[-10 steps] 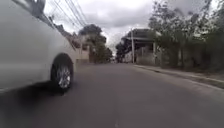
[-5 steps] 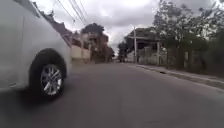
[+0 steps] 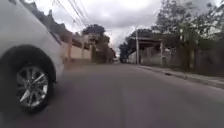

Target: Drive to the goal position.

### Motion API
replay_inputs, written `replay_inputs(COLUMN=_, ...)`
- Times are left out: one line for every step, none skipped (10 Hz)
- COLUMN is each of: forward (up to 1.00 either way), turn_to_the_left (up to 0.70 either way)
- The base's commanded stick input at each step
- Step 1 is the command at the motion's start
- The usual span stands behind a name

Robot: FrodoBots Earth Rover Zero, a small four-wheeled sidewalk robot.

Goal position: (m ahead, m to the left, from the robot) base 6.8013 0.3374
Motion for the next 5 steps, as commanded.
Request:
replay_inputs(forward=1.00, turn_to_the_left=0.00)
replay_inputs(forward=1.00, turn_to_the_left=0.00)
replay_inputs(forward=1.00, turn_to_the_left=0.00)
replay_inputs(forward=1.00, turn_to_the_left=0.00)
replay_inputs(forward=1.00, turn_to_the_left=0.00)
